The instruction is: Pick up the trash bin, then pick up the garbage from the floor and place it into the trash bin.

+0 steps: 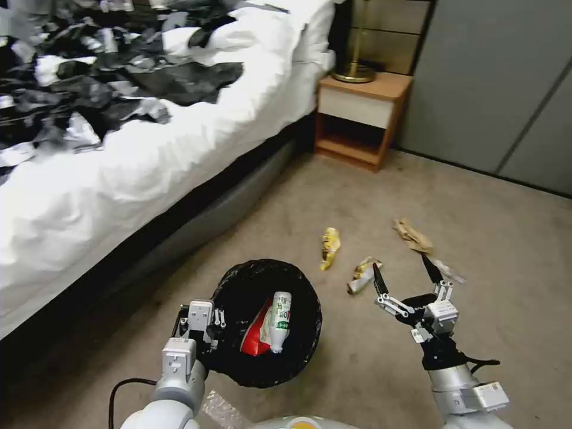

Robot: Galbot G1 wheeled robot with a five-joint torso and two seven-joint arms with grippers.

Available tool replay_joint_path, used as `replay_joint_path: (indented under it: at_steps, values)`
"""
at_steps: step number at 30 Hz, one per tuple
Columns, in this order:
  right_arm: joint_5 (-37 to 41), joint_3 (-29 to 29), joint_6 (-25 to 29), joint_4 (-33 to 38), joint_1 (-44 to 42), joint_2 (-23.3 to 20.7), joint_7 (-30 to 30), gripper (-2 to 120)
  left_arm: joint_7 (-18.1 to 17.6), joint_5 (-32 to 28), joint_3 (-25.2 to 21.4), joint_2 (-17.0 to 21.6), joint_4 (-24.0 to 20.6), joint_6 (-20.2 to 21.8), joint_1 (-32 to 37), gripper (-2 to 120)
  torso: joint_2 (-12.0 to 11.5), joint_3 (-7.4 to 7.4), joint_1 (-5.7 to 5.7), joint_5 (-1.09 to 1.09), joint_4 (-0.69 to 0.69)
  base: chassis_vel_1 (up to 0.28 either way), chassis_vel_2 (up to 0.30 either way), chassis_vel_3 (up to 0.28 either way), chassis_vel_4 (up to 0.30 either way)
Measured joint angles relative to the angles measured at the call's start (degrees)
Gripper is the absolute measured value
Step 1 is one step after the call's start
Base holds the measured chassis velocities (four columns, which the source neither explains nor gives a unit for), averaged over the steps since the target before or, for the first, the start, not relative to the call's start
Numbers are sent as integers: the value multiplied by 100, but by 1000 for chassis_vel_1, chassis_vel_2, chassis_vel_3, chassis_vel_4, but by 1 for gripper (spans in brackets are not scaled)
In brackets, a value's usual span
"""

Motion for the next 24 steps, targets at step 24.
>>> replay_joint_path:
  at_steps: [24]
  values:
    - [-18, -3, -62, 77, 16, 7, -37, 99, -2, -83, -5, 22, 13, -128, 10, 1, 0, 0, 0, 0, 1, -40, -40, -41, -42]
